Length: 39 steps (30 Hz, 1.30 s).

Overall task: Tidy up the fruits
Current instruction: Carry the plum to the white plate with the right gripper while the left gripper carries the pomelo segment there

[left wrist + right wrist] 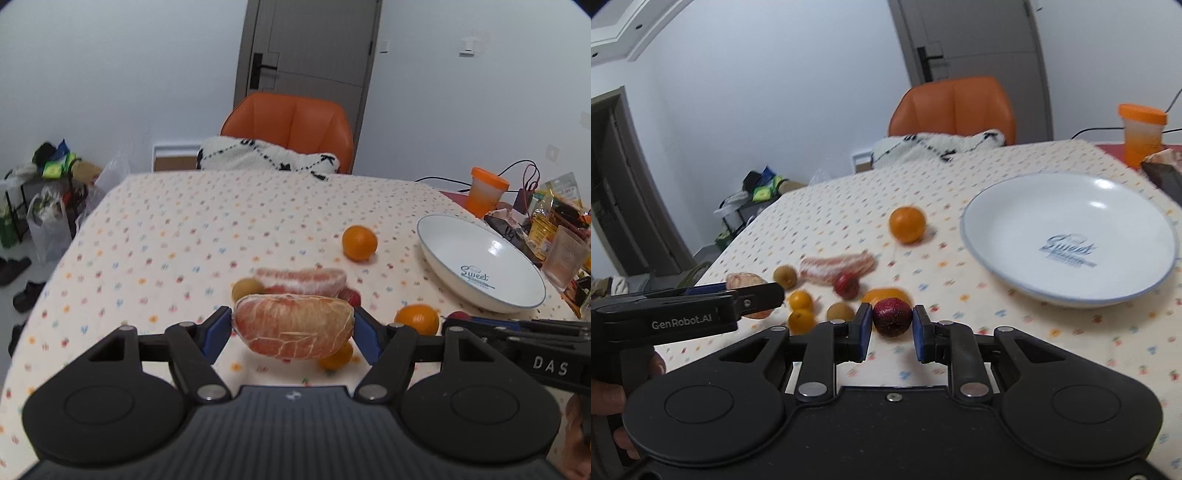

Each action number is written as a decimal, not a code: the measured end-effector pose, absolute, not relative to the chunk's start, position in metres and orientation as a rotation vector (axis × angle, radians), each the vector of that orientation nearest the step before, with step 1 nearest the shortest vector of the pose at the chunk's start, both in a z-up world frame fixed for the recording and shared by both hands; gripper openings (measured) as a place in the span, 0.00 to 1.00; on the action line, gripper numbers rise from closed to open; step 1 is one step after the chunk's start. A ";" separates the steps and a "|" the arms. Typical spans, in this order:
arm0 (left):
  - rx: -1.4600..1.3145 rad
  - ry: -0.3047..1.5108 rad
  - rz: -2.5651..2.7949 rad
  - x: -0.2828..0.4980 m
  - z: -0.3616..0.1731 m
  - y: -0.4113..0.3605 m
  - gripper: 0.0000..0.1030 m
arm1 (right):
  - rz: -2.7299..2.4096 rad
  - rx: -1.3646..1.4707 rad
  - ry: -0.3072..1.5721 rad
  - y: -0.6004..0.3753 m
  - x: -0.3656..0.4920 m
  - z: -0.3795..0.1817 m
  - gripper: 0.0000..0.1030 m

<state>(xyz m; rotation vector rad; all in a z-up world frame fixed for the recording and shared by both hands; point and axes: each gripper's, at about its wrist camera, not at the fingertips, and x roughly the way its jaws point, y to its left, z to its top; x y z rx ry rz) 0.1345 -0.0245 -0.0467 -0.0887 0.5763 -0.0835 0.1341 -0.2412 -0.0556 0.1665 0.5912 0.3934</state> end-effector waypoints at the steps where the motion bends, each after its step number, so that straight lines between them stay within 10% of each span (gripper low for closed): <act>1: -0.088 0.572 -0.087 0.136 -0.044 -0.027 0.67 | 0.382 0.171 0.585 -0.244 0.135 -0.054 0.21; 32: -0.006 0.550 -0.214 0.196 -0.034 -0.130 0.67 | 0.101 0.193 0.491 -0.330 0.162 -0.063 0.22; 39: 0.019 0.555 -0.235 0.213 -0.037 -0.155 0.67 | 0.083 0.217 0.467 -0.347 0.165 -0.065 0.36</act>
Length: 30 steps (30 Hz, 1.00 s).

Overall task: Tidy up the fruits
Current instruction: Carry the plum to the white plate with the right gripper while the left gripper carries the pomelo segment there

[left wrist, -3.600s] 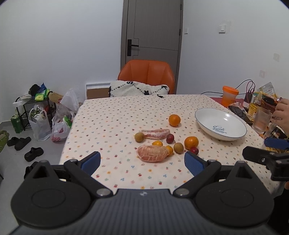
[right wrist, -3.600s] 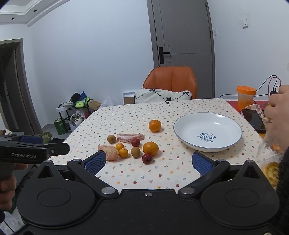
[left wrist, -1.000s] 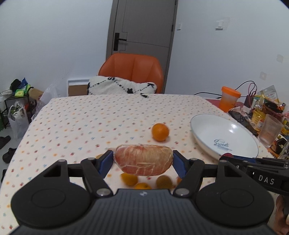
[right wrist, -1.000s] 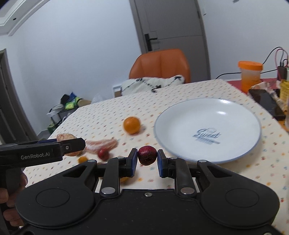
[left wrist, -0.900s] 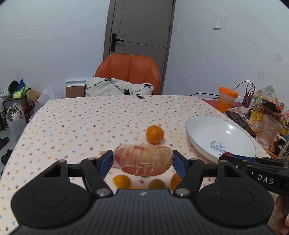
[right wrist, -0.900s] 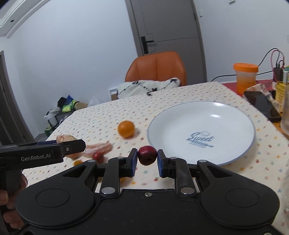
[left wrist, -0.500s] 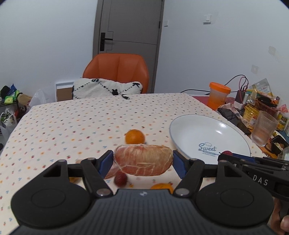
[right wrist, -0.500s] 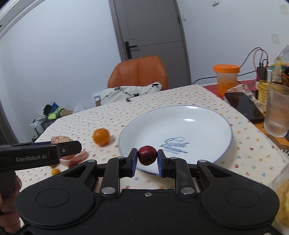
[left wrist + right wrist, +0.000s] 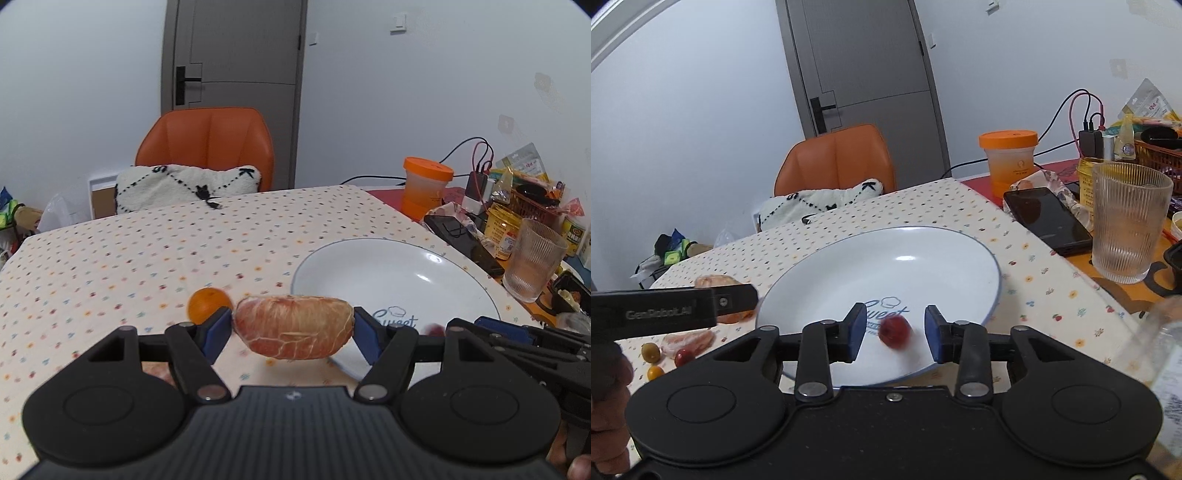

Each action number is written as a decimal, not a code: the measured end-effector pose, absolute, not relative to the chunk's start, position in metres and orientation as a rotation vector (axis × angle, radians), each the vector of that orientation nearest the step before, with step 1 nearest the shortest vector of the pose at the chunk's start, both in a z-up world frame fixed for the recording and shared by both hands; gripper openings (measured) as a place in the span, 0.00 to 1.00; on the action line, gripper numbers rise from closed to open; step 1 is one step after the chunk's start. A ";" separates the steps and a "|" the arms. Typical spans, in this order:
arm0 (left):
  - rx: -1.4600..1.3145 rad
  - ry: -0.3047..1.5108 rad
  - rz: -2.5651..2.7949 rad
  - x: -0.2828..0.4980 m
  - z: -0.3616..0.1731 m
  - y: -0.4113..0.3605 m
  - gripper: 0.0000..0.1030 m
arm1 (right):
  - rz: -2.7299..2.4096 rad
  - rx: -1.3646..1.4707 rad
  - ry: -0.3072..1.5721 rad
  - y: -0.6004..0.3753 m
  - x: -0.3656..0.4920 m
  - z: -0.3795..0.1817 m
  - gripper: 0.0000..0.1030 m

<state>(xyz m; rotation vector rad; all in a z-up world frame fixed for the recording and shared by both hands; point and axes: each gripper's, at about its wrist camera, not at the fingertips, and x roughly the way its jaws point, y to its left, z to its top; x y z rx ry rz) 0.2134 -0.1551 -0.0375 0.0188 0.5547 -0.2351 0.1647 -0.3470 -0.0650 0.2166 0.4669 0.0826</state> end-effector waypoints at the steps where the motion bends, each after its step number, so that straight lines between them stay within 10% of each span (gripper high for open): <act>1: 0.021 0.556 -0.237 0.216 -0.038 -0.158 0.67 | 0.081 0.221 0.467 -0.349 0.165 -0.065 0.37; 30: -0.050 0.500 -0.163 0.194 -0.014 -0.124 0.83 | 0.151 0.236 0.424 -0.335 0.145 -0.053 0.58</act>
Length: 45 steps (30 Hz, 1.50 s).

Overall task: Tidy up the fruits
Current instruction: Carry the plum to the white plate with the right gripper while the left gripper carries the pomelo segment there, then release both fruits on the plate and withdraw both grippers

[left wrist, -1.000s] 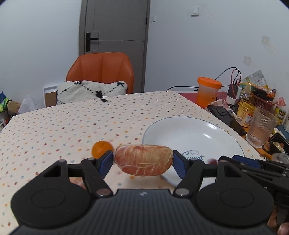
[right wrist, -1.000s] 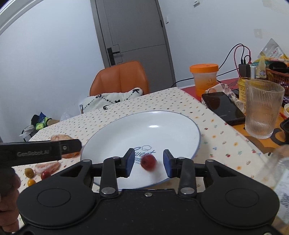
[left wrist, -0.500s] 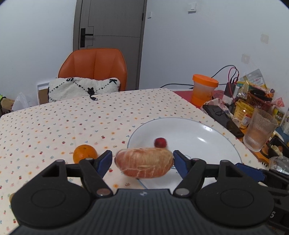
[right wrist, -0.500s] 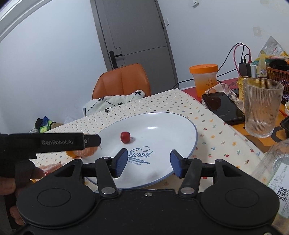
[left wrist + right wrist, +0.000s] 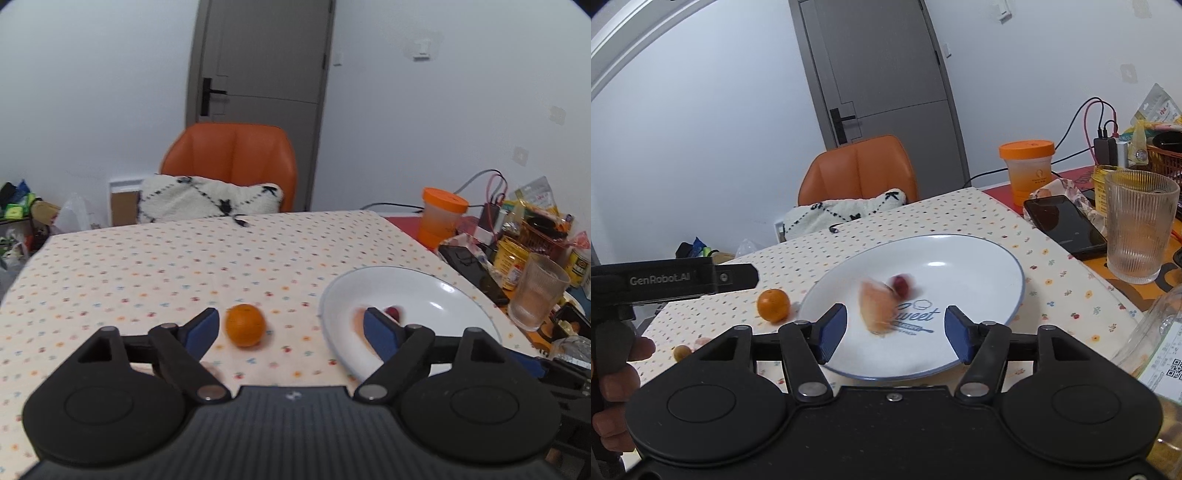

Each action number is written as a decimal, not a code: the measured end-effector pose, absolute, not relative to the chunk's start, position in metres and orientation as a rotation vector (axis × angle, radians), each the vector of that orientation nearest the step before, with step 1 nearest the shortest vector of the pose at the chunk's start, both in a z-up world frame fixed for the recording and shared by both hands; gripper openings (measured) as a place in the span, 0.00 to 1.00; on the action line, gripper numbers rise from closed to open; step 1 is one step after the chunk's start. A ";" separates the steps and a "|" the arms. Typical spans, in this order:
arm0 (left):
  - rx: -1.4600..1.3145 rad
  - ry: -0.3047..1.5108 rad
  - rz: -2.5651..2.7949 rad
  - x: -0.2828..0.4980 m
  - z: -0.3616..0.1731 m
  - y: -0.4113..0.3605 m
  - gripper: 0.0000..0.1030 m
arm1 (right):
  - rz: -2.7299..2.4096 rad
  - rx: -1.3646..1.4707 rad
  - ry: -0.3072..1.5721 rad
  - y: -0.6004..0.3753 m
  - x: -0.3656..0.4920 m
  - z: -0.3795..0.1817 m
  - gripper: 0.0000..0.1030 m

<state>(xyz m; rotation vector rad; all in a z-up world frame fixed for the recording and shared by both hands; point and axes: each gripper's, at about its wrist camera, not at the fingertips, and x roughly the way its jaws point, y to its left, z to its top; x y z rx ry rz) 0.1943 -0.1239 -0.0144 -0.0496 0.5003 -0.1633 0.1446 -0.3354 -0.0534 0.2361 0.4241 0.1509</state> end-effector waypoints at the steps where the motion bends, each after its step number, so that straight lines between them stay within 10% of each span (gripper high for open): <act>1: -0.052 0.496 -0.157 0.191 -0.013 -0.120 0.83 | 0.152 0.233 0.423 -0.334 0.143 -0.053 0.58; 19: -0.098 0.468 -0.081 0.145 -0.004 -0.062 0.92 | 0.199 0.198 0.403 -0.304 0.117 -0.039 0.75; 27: -0.114 0.471 -0.039 0.125 -0.005 -0.035 0.93 | 0.215 0.197 0.388 -0.293 0.104 -0.034 1.00; 45: -0.124 0.506 -0.032 0.092 -0.014 -0.007 0.95 | 0.293 0.123 0.458 -0.259 0.088 -0.034 1.00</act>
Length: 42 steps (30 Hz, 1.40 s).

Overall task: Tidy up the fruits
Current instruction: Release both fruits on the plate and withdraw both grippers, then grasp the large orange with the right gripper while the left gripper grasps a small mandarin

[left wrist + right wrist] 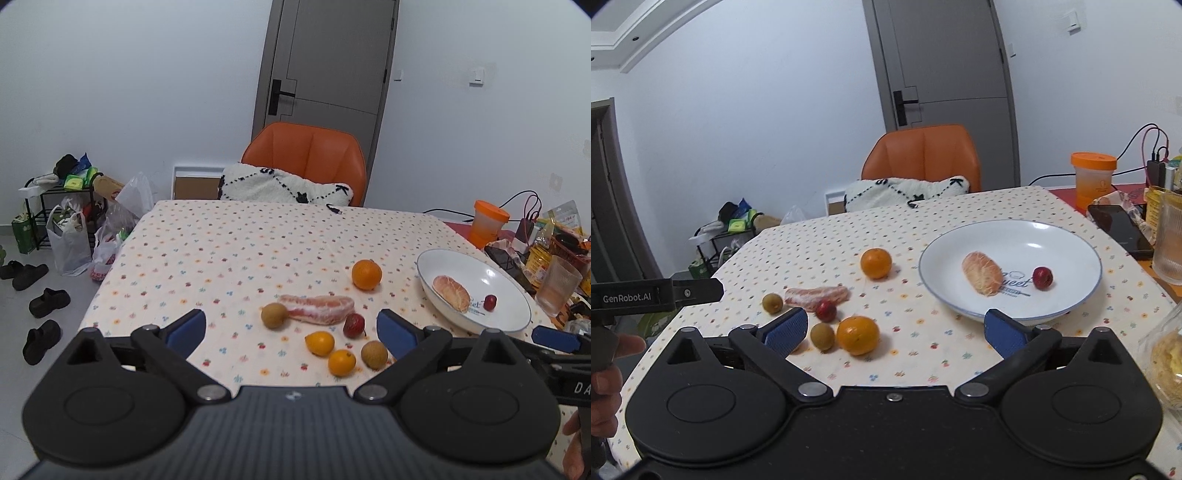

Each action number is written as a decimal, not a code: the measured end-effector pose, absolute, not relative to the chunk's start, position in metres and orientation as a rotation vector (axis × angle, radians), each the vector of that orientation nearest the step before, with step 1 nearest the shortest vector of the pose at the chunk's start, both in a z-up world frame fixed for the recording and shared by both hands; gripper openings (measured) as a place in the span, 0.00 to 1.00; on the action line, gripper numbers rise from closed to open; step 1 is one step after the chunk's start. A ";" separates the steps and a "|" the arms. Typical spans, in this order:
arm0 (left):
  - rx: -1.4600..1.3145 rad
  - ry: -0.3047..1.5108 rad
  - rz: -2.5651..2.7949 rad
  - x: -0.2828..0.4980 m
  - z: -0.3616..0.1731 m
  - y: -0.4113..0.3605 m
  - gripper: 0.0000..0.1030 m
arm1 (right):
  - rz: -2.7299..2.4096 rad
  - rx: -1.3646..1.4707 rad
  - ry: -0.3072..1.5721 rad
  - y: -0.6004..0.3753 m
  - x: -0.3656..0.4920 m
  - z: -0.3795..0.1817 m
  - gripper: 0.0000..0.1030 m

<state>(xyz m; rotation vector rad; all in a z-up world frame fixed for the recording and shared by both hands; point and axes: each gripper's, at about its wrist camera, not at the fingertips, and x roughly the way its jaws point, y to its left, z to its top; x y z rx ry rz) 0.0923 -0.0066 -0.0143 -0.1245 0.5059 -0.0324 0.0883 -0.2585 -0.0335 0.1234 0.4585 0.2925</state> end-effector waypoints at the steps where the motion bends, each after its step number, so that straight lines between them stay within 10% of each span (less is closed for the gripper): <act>1: -0.126 0.506 -0.032 0.092 -0.015 -0.006 0.95 | 0.293 0.121 0.461 -0.257 0.088 -0.034 1.00; 18: -0.204 0.497 -0.019 0.084 -0.036 0.003 0.91 | 0.330 0.097 0.498 -0.235 0.096 -0.054 0.99; 42: -0.272 0.631 -0.128 0.131 -0.076 -0.029 0.47 | 0.432 0.171 0.589 -0.235 0.140 -0.076 0.65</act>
